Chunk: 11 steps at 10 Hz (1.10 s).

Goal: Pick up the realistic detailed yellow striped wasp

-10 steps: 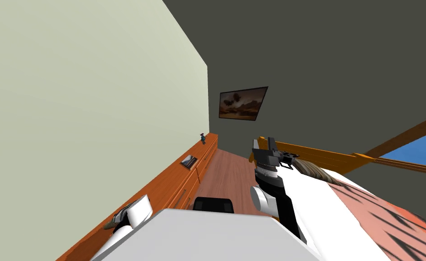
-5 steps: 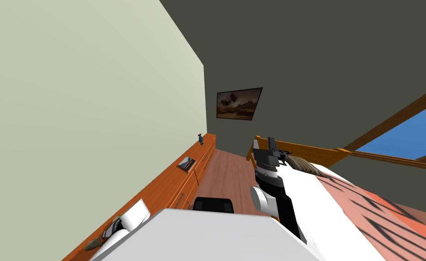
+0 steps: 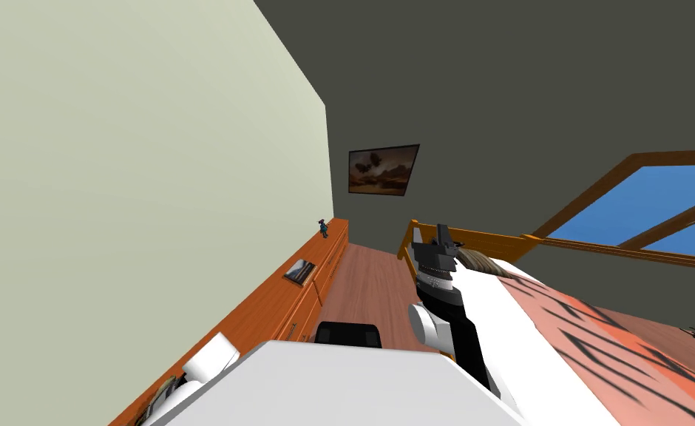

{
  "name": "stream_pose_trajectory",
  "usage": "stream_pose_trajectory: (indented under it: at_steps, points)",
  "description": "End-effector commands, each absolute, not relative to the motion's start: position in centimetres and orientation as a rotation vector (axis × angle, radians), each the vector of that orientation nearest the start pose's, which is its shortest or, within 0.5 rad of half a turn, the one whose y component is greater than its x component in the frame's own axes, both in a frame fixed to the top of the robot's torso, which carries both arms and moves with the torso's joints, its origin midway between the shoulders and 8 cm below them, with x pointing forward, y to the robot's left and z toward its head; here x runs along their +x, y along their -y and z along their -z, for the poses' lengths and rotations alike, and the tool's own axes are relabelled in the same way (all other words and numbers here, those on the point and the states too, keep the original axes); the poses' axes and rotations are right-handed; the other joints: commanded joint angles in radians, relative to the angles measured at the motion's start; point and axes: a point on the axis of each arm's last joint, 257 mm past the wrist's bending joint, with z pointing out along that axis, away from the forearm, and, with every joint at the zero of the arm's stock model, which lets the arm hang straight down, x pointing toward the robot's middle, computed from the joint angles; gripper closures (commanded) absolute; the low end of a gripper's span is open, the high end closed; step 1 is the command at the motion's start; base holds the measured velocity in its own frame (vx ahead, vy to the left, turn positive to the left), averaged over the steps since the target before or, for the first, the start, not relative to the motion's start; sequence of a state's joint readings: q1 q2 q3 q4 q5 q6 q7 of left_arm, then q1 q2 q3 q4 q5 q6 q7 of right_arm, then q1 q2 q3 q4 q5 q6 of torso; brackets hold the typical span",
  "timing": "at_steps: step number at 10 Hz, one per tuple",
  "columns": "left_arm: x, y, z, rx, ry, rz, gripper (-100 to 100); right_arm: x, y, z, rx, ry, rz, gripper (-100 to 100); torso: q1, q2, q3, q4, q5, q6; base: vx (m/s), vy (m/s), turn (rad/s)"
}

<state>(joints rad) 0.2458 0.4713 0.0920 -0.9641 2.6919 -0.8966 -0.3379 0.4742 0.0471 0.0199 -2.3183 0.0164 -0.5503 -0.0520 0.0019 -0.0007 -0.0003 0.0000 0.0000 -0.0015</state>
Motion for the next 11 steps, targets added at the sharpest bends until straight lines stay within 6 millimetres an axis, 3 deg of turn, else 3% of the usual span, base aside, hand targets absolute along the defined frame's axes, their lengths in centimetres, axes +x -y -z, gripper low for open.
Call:
stream_pose_trajectory:
  at_steps: [1,2,3,5,6,8,9,10,11]
  points:
    - [5.6,-64.1,52.6,-2.029,1.174,0.281,-100,32.8,27.0,-5.9,0.609,-0.490,-1.391,0,0.000,0.000,0.000,0.000,0.000,0.000,0.032,0.032,-0.144]
    - [5.5,-63.8,52.9,-2.032,1.198,0.276,-100,32.8,27.0,-5.9,0.609,-0.490,-1.391,0,0.001,0.000,0.000,0.000,0.000,-0.001,0.018,0.021,0.012]
    - [2.9,-64.2,53.1,-2.013,1.214,0.205,-100,32.8,27.0,-5.9,0.609,-0.490,-1.391,0,0.000,0.000,0.000,0.000,0.000,-0.001,0.027,0.032,-0.183]
    - [2.7,-63.5,53.7,-2.019,1.268,0.193,-100,32.8,27.0,-5.9,0.609,-0.490,-1.391,0,0.001,0.000,0.000,0.000,0.000,-0.001,0.021,0.026,-0.071]
    - [0.3,-63.8,53.8,-1.999,1.285,0.128,-100,32.8,27.0,-5.9,0.609,-0.490,-1.391,0,0.000,0.001,0.000,0.000,0.000,-0.001,0.021,0.024,-0.217]
    - [0.2,-63.1,54.3,-2.003,1.333,0.118,-100,32.8,27.0,-5.9,0.609,-0.490,-1.391,0,0.001,0.000,0.000,0.000,0.000,-0.001,0.017,0.028,-0.046]
    - [-2.1,-63.3,54.3,-1.982,1.357,0.057,-100,32.8,27.0,-5.9,0.609,-0.490,-1.391,0,0.000,0.001,0.000,0.000,0.000,-0.001,0.031,0.025,-0.182]
    - [-2.1,-62.9,54.6,-1.983,1.386,0.051,-100,32.8,27.0,-5.9,0.609,-0.490,-1.391,0,0.000,0.000,0.000,0.000,0.000,0.000,0.023,0.038,-0.106]
    - [-4.2,-63.1,54.5,-1.961,1.399,-0.002,-100,32.8,27.0,-5.9,0.609,-0.490,-1.391,0,0.001,0.000,0.000,0.000,0.000,-0.001,0.026,0.048,-0.166]
